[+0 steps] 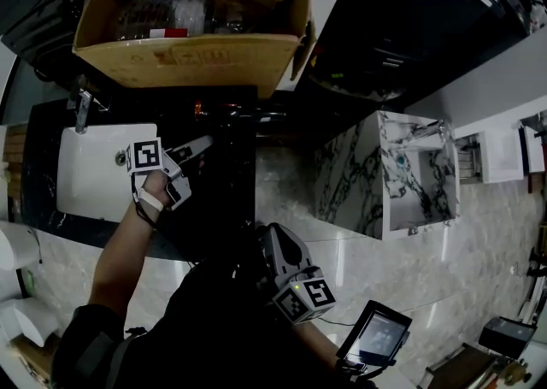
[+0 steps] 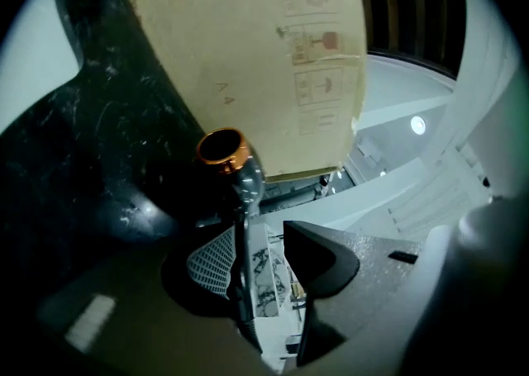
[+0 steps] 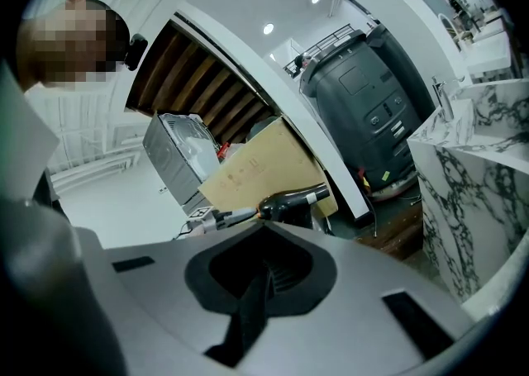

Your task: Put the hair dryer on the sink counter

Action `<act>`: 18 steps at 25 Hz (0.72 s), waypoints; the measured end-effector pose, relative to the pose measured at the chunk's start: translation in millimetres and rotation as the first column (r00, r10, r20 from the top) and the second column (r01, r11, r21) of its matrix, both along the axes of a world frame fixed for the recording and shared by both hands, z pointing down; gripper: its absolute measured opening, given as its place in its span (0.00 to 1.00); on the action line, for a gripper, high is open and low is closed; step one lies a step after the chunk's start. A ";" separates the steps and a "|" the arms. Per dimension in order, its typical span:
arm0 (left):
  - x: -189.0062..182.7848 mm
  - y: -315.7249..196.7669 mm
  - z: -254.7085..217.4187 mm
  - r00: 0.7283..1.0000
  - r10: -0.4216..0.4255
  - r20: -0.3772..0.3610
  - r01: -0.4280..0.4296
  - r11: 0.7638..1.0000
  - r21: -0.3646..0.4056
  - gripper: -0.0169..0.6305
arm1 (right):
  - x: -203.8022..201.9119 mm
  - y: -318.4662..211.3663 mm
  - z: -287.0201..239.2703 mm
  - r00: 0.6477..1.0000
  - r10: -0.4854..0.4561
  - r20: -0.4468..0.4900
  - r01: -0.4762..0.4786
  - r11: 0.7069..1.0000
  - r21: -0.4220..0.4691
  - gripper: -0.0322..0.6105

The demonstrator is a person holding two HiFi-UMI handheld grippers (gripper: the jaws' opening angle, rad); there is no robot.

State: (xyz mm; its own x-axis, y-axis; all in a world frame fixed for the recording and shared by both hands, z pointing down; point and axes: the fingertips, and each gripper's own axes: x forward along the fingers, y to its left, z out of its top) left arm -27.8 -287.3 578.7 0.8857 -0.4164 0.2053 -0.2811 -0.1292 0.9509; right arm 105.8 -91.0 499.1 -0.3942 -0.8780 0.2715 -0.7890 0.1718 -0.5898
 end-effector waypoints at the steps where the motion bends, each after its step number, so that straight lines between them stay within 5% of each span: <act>1: 2.6 3.7 -13.0 1.000 0.021 0.021 -0.022 0.998 0.057 0.29 | 1.0 -0.1 1.1 1.000 0.002 0.000 -0.002 1.000 -0.002 0.04; 4: 23.8 19.6 -43.7 0.991 0.106 0.081 -0.119 0.974 0.191 0.29 | 1.9 -1.5 3.3 1.000 0.004 0.002 -0.004 1.000 -0.008 0.04; 10: 47.5 63.3 -77.4 0.985 0.153 0.083 -0.170 0.945 0.278 0.29 | 3.4 -7.3 -3.2 1.000 0.003 -0.006 -0.003 1.000 0.011 0.04; 18: 21.3 123.7 -103.1 0.979 0.023 0.202 -0.103 0.915 0.391 0.29 | 6.8 -9.7 -9.2 1.000 0.009 -0.012 -0.008 1.000 0.027 0.04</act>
